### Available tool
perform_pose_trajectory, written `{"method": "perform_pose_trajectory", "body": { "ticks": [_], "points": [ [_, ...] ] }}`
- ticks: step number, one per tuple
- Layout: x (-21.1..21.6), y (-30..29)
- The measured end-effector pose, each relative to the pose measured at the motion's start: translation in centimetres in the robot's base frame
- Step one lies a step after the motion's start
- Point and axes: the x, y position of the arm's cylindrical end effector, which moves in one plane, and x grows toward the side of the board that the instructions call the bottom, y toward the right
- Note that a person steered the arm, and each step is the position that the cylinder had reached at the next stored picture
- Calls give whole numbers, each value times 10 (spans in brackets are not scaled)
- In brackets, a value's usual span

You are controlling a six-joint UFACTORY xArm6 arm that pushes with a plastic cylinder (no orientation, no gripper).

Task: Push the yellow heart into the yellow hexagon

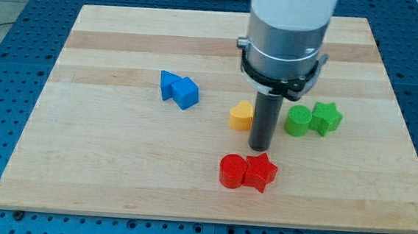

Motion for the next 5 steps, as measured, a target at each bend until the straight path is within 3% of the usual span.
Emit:
{"method": "perform_pose_trajectory", "body": {
  "ticks": [4,5],
  "points": [
    [-12,-4],
    [3,2]
  ]
}}
